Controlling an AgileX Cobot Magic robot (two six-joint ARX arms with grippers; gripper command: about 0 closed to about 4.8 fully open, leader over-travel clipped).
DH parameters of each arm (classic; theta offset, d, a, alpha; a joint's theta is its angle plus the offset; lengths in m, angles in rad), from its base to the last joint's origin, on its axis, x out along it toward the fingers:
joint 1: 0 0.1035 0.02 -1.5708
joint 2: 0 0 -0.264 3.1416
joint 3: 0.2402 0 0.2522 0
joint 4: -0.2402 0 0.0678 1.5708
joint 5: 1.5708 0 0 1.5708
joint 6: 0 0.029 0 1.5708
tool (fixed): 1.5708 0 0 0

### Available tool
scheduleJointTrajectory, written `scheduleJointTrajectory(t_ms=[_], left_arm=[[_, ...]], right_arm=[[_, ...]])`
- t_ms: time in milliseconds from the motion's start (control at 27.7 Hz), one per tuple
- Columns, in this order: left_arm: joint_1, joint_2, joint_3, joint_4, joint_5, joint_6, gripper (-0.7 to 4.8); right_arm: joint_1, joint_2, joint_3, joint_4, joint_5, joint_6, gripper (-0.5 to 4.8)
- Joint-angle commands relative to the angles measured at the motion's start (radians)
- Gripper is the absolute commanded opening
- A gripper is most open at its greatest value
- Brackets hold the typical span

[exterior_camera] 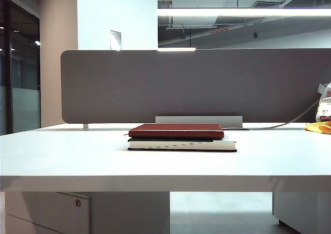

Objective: Pick up the red book and place it on top of the black book.

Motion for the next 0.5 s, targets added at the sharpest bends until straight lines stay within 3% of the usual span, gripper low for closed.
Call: scheduleJointTrajectory(t_ms=[36,505], left_arm=[[0.0,0.0,-0.016,0.039,0.002,0.005,-0.06],[0.0,0.0,-0.048,0.042,0.001,0.019,-0.06]], right_arm=[[-0.001,0.0,0.004,0.01,-0.005,0.003,-0.06],[-0.003,0.0,0.004,0.011,-0.005,0.003,-0.06]])
